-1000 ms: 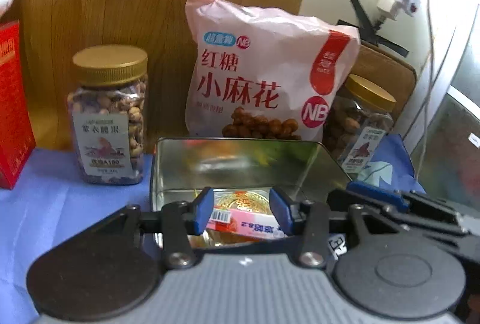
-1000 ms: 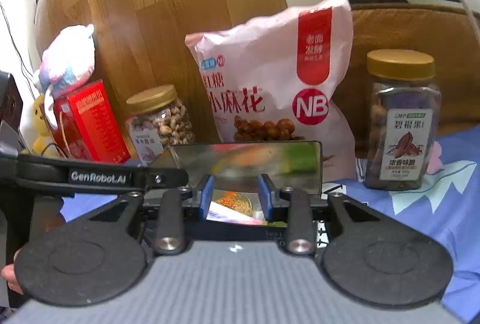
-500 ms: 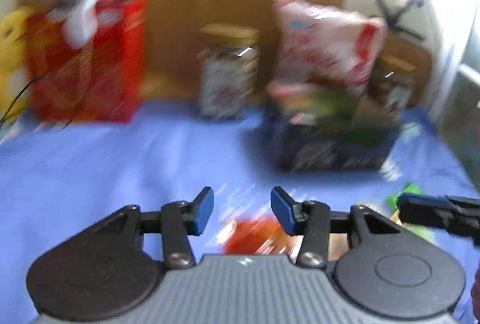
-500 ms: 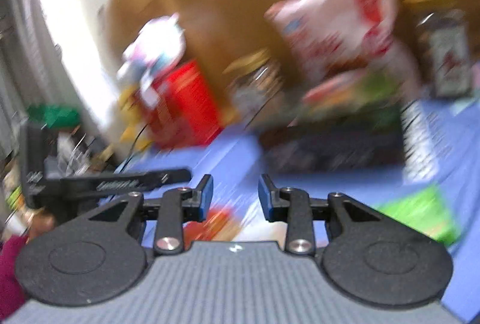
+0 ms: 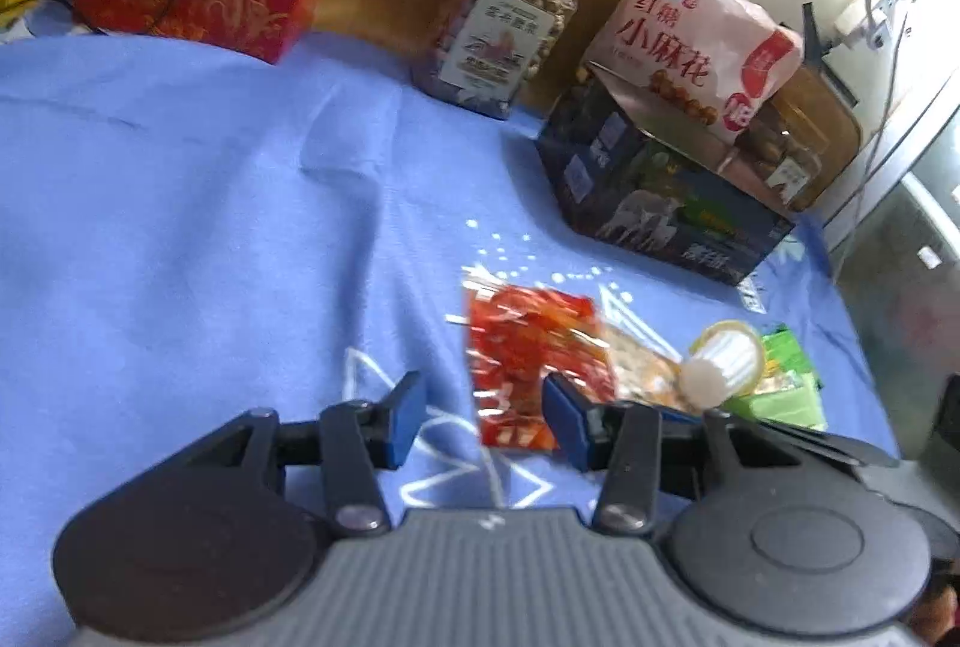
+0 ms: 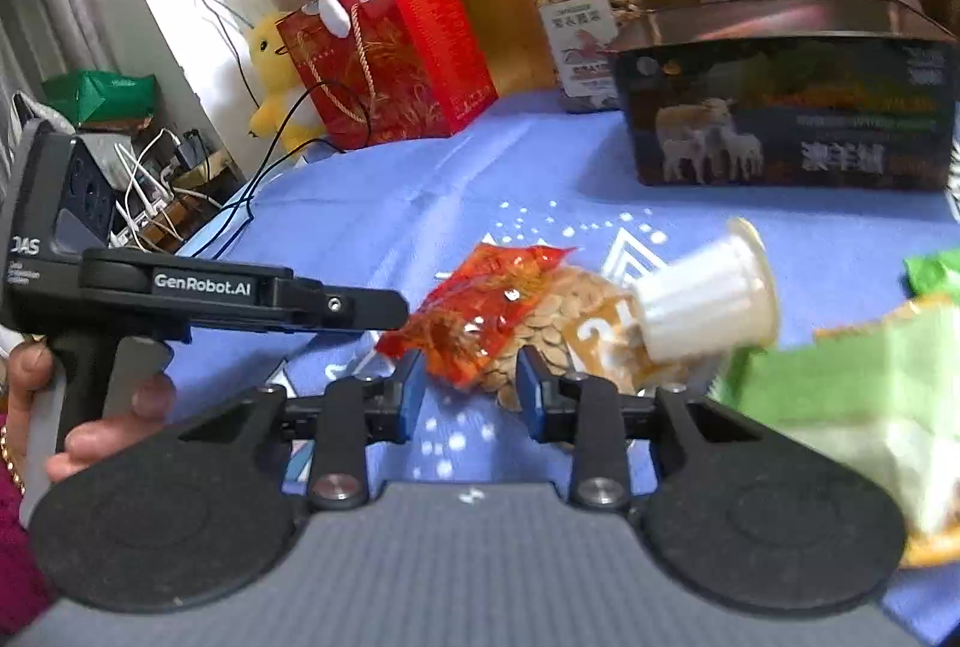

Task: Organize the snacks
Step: 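Move the left gripper to the red spicy snack packet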

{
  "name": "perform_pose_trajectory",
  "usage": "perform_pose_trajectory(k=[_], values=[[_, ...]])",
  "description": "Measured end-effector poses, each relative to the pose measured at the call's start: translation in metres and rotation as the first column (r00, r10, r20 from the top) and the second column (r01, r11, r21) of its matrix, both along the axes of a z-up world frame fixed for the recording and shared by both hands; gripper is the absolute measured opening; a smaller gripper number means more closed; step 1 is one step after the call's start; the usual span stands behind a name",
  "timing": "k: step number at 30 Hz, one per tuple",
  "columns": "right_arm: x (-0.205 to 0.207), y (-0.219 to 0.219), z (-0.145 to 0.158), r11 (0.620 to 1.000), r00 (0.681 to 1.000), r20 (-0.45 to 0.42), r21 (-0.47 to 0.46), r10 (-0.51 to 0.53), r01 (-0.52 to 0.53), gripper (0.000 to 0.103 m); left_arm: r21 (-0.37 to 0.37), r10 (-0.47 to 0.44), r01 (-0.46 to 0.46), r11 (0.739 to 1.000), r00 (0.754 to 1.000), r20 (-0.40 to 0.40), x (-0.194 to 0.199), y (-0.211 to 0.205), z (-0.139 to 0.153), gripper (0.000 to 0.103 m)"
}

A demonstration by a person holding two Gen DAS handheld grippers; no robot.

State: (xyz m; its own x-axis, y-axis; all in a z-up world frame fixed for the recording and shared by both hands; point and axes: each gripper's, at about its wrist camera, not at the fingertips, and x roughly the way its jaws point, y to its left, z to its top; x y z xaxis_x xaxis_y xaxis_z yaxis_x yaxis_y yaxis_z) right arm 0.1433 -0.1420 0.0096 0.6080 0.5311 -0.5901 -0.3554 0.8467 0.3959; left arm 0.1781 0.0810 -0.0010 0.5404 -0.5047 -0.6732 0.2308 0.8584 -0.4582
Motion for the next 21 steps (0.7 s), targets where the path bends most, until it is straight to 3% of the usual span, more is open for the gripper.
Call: perform_pose_trajectory(k=[5,6,8,9,11,17,21], values=[[0.02,0.015,-0.012,0.998,0.998,-0.044,0.059,0.041,-0.039,0.035,-0.068,0.0,-0.002,0.998,1.0,-0.022,0.007,0.002,-0.004,0.044],[0.021,0.02,-0.013,0.997,0.998,-0.041,0.063,0.049,-0.046,0.033,-0.085,0.006,-0.009,0.996,1.0,-0.03,0.008,0.006,-0.005,0.042],[0.021,0.027,-0.014,0.997,0.998,-0.035,0.058,0.054,-0.052,0.023,-0.095,0.032,-0.036,0.995,0.999,-0.042,0.01,0.014,-0.008,0.024],[0.02,0.029,-0.015,0.997,0.998,-0.035,0.052,0.058,-0.057,0.015,-0.114,0.038,-0.044,0.992,0.998,-0.056,0.011,0.02,-0.01,0.022],[0.021,0.032,-0.017,0.996,0.997,-0.043,0.059,0.066,-0.064,0.008,-0.166,0.046,-0.06,0.984,0.995,-0.088,0.014,0.031,-0.015,0.018],[0.017,0.042,-0.008,0.99,0.99,-0.028,0.032,0.137,-0.136,0.011,-0.153,0.061,-0.07,0.986,0.996,-0.059,0.012,0.039,-0.012,0.018],[0.031,0.025,0.001,0.994,0.997,-0.047,0.095,0.059,-0.055,0.015,-0.185,0.074,-0.079,0.98,0.997,-0.034,0.012,0.047,-0.008,0.013]])
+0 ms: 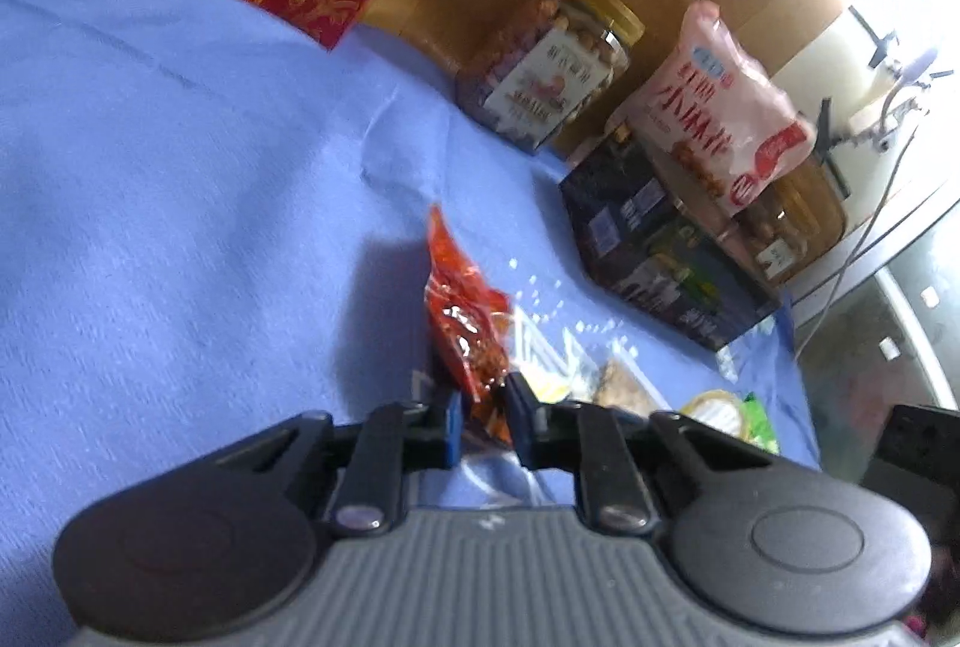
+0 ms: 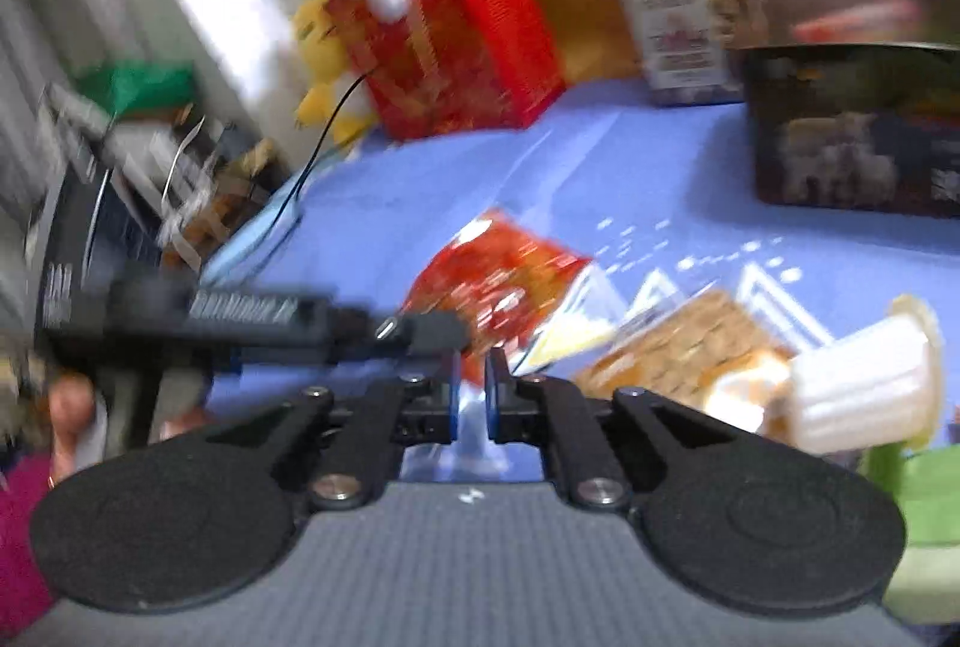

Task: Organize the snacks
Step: 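Move the left gripper to the red spicy snack packet, then close the left gripper on the red spicy snack packet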

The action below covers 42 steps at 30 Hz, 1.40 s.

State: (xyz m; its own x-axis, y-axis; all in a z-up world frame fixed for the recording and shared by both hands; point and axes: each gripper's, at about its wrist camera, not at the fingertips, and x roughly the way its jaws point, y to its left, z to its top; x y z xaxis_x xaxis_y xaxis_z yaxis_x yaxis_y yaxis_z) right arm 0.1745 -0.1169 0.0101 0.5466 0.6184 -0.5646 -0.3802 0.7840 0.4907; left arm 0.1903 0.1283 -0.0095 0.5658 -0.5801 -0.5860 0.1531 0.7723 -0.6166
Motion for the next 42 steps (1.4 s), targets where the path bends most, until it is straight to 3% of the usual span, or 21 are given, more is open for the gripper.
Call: perform_pose_trajectory(k=[2,6,8,10,12,13,16,18,23,26,30,32,35,36,37,39,42], values=[[0.008,-0.01,-0.002,0.998,0.999,-0.038,0.051,-0.038,0.04,0.019,-0.024,-0.018,0.019,1.0,0.999,0.045,-0.005,0.001,0.009,0.011],[0.008,-0.017,-0.007,0.989,0.998,-0.062,0.145,-0.015,0.024,0.057,-0.071,-0.04,0.048,0.996,0.994,0.098,-0.011,0.005,0.026,0.007],[0.01,-0.03,-0.017,0.95,0.99,-0.143,0.308,0.0,0.045,0.056,-0.101,-0.048,0.058,0.993,0.994,0.101,-0.012,0.006,0.03,0.007],[0.014,-0.044,-0.032,0.877,0.965,-0.262,0.459,-0.023,0.145,0.056,-0.108,-0.046,0.056,0.993,0.994,0.095,-0.013,0.005,0.031,0.007],[0.017,-0.051,-0.043,0.828,0.942,-0.334,0.517,-0.037,0.216,0.054,-0.103,-0.037,0.045,0.994,0.996,0.08,-0.012,0.005,0.028,0.007],[0.016,-0.052,-0.043,0.824,0.941,-0.335,0.521,-0.041,0.221,0.055,-0.104,-0.031,0.039,0.994,0.997,0.073,-0.012,0.006,0.027,0.007],[0.013,-0.045,-0.031,0.873,0.961,-0.271,0.453,-0.058,0.181,0.056,-0.102,0.01,-0.005,0.995,0.999,0.047,-0.012,0.014,0.02,0.008],[0.016,-0.037,-0.029,0.882,0.96,-0.277,0.442,-0.039,0.164,0.056,-0.101,0.048,-0.045,0.994,0.999,0.019,-0.01,0.022,0.014,0.01],[0.029,-0.017,-0.032,0.91,0.964,-0.265,0.398,-0.005,0.114,0.055,-0.087,0.088,-0.091,0.992,0.996,-0.034,0.001,0.03,0.004,0.036],[0.028,-0.015,-0.024,0.935,0.978,-0.204,0.337,-0.039,0.108,0.056,-0.073,0.092,-0.095,0.993,0.995,-0.041,0.008,0.027,0.002,0.036],[0.042,-0.005,-0.006,0.983,0.995,-0.044,0.154,-0.091,0.097,0.056,-0.062,0.099,-0.102,0.993,0.994,-0.05,0.014,0.027,-0.003,0.034],[0.055,0.001,-0.008,0.99,0.996,-0.047,0.11,-0.08,0.085,0.055,-0.043,0.111,-0.114,0.993,0.992,-0.06,0.015,0.027,-0.008,0.025],[0.073,0.015,-0.018,0.997,0.996,-0.064,0.029,-0.066,0.068,0.055,-0.023,0.113,-0.114,0.993,0.993,-0.042,0.016,0.027,-0.009,0.023],[0.079,0.017,-0.026,0.998,0.994,-0.099,0.027,-0.053,0.056,0.055,-0.004,0.117,-0.117,0.993,0.993,-0.032,0.015,0.026,-0.008,0.019],[0.078,0.015,-0.029,0.997,0.995,-0.09,0.055,-0.049,0.054,0.055,0.024,0.129,-0.128,0.991,0.991,-0.019,0.014,0.026,-0.007,0.01],[0.078,0.016,-0.033,0.995,0.994,-0.108,0.095,-0.034,0.045,0.055,0.04,0.113,-0.114,0.993,0.993,0.02,0.011,0.027,-0.007,0.009],[0.075,0.011,-0.039,0.985,0.989,-0.145,0.169,-0.004,0.029,0.052,-0.041,0.056,-0.053,0.998,0.994,0.097,-0.002,0.037,0.0,0.004]])
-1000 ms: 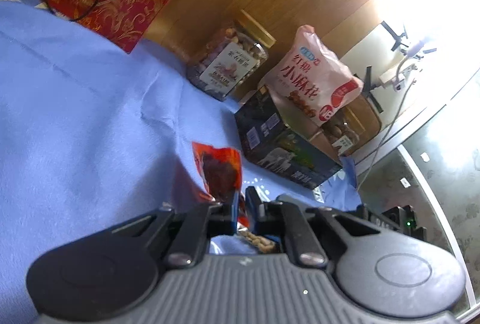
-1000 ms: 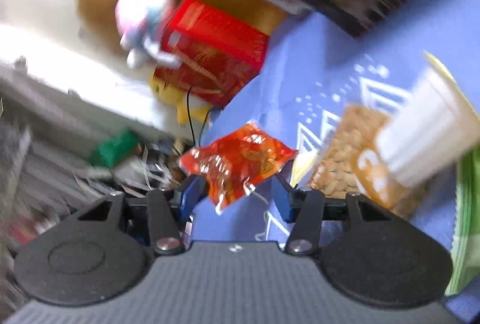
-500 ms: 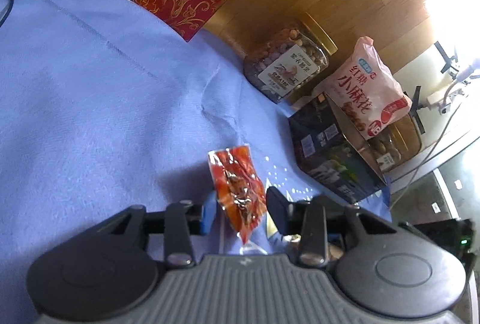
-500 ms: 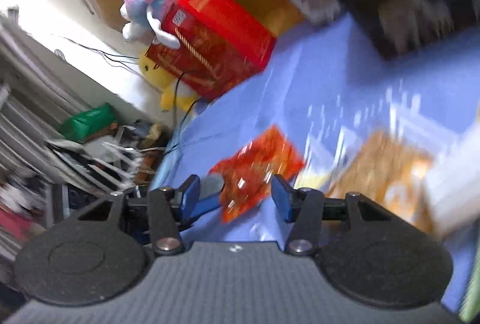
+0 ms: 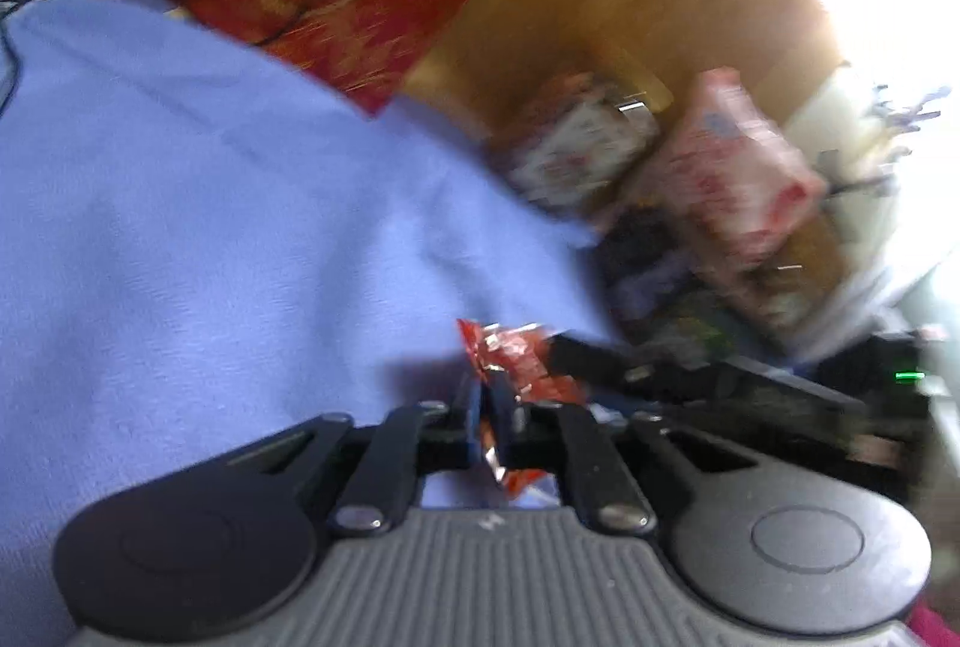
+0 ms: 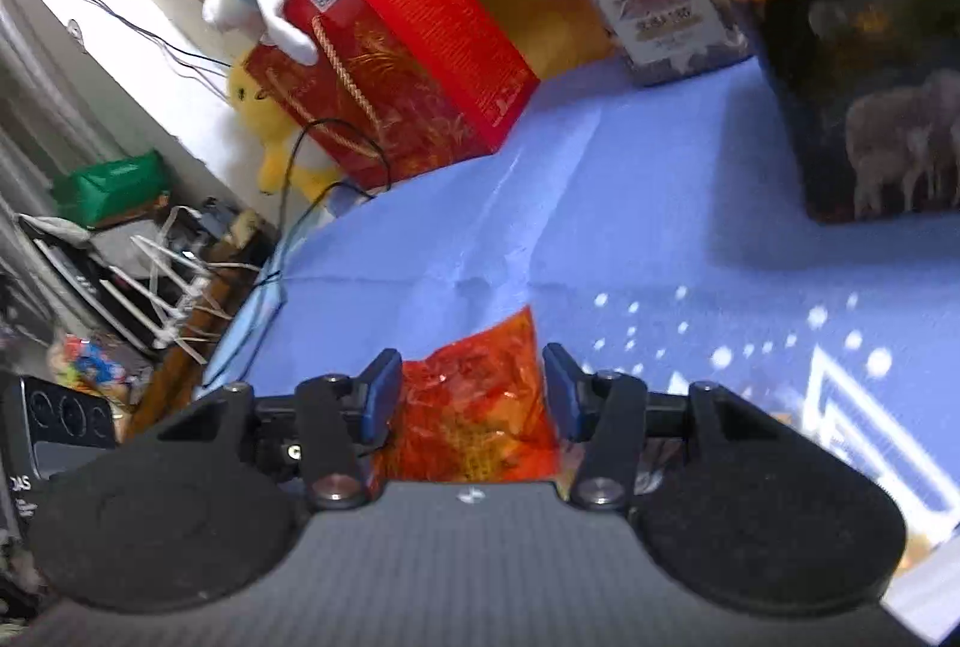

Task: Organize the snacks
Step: 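Close the left gripper on the red spicy snack packet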

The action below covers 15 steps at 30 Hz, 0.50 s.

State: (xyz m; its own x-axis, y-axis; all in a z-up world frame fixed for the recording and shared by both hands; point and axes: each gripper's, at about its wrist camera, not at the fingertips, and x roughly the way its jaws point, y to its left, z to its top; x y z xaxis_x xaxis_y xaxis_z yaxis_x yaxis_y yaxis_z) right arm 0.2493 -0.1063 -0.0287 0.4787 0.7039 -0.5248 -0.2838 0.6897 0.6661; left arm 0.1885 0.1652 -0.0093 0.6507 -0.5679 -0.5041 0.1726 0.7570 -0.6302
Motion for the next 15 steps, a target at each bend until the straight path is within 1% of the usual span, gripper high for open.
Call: perform_pose_trajectory(k=[1,3,4,5,6,7,8,10,13,15], values=[[-0.001,-0.002,-0.002,0.999,1.0,-0.019,0.035,0.022,-0.021,0.05,-0.02,-0.008,0.008,1.0,1.0,0.029,-0.005,0.003,0.005,0.004],[-0.005,-0.002,-0.005,0.995,0.997,-0.048,0.092,0.053,-0.049,0.046,0.016,0.009,-0.01,1.0,0.998,0.057,-0.012,0.003,0.013,0.004],[-0.008,-0.003,-0.005,0.992,0.997,-0.056,0.118,0.061,-0.054,0.041,0.037,0.022,-0.024,0.999,0.998,0.06,-0.014,0.003,0.014,0.004],[-0.01,-0.002,-0.007,0.991,0.996,-0.058,0.122,0.062,-0.055,0.034,0.05,0.034,-0.037,0.998,0.998,0.054,-0.015,0.004,0.014,0.004],[-0.012,0.0,-0.006,0.992,0.997,-0.052,0.111,0.061,-0.055,0.029,0.054,0.046,-0.048,0.997,0.998,0.041,-0.014,0.004,0.013,0.004],[-0.014,0.001,-0.006,0.994,0.997,-0.047,0.096,0.057,-0.052,0.02,0.051,0.054,-0.055,0.997,0.998,0.026,-0.013,0.005,0.012,0.004],[-0.016,0.001,-0.006,0.995,0.997,-0.049,0.083,0.052,-0.048,0.012,0.043,0.06,-0.061,0.997,0.998,0.015,-0.013,0.006,0.011,0.004],[-0.018,-0.001,-0.007,0.996,0.997,-0.057,0.085,0.046,-0.041,0.01,0.041,0.064,-0.064,0.997,0.998,0.005,-0.013,0.005,0.012,0.005],[-0.025,-0.003,-0.002,0.996,0.999,-0.042,0.081,0.03,-0.027,0.008,0.073,0.079,-0.077,0.994,0.997,-0.015,-0.013,-0.001,0.013,0.005],[-0.031,-0.009,0.003,0.998,1.0,-0.021,0.07,0.009,-0.007,0.008,0.059,0.071,-0.069,0.996,0.997,-0.018,-0.013,-0.003,0.015,0.005]])
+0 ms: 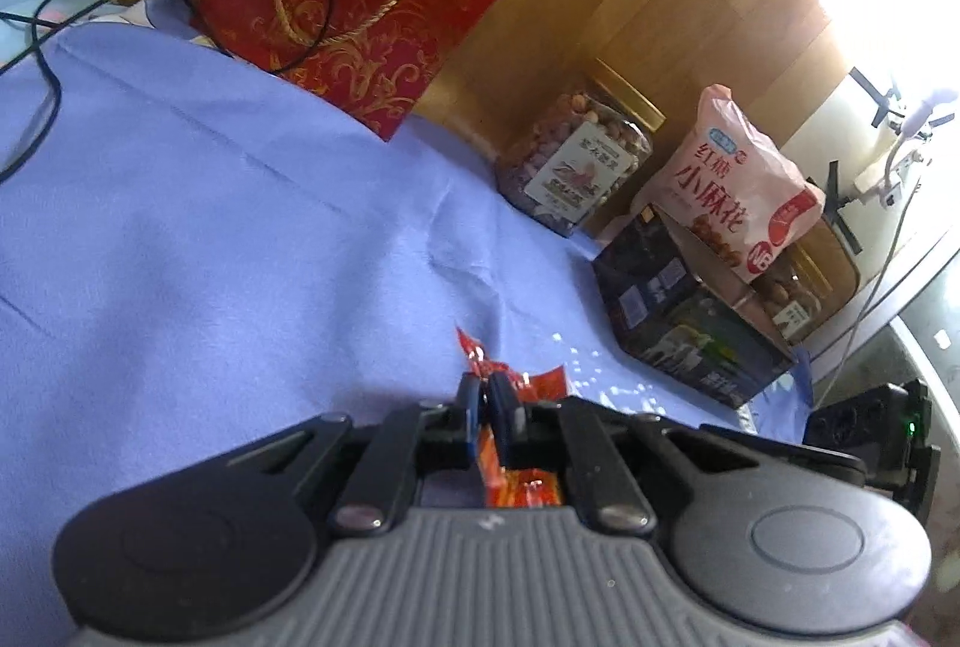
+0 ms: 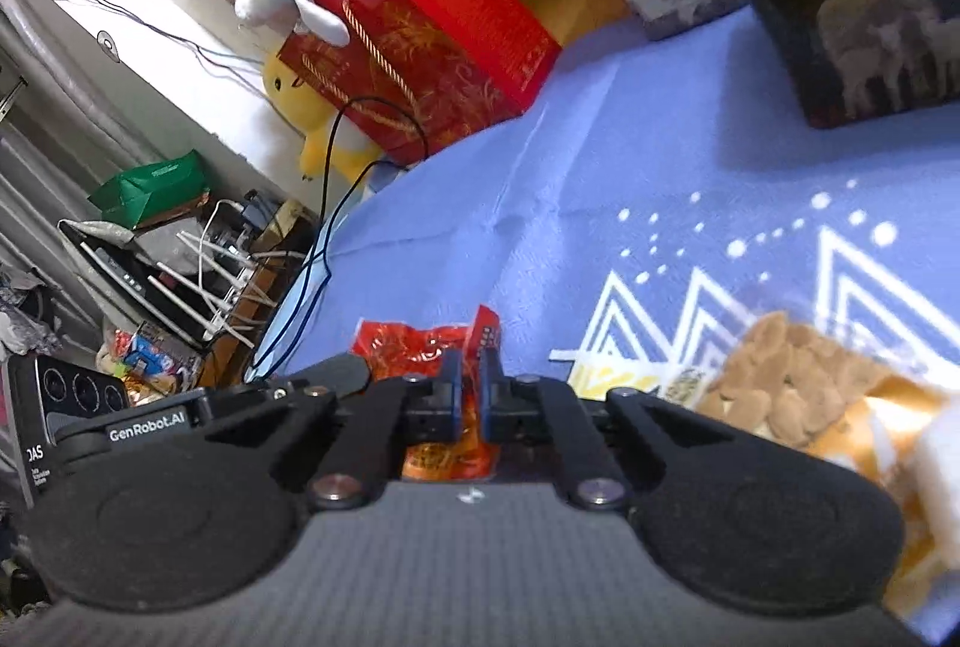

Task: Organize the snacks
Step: 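Carry the red packet into the dark tin and open the left gripper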

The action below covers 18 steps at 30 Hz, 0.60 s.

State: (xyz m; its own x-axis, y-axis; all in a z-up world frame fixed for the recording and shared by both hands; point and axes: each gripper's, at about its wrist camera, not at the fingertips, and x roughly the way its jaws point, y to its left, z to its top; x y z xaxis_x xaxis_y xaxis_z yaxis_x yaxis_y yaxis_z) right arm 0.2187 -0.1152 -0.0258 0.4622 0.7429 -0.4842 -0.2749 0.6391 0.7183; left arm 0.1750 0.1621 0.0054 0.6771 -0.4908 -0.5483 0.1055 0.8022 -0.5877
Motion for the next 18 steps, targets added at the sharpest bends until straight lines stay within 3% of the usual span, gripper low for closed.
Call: perform_pose_trajectory(k=[6,11,18], values=[[-0.006,-0.028,0.034,0.996,0.991,0.1,0.003,-0.09,0.09,0.007,0.032,-0.092,0.09,0.995,0.992,0.087,0.014,-0.041,0.04,0.005],[-0.004,-0.076,0.07,0.977,0.958,0.212,-0.045,-0.195,0.208,0.006,0.115,-0.22,0.202,0.973,0.96,0.175,0.05,-0.112,0.078,0.005],[0.021,-0.16,0.093,0.92,0.9,0.262,-0.09,-0.348,0.382,0.006,0.218,-0.317,0.278,0.936,0.932,0.177,0.111,-0.215,0.084,0.006]])
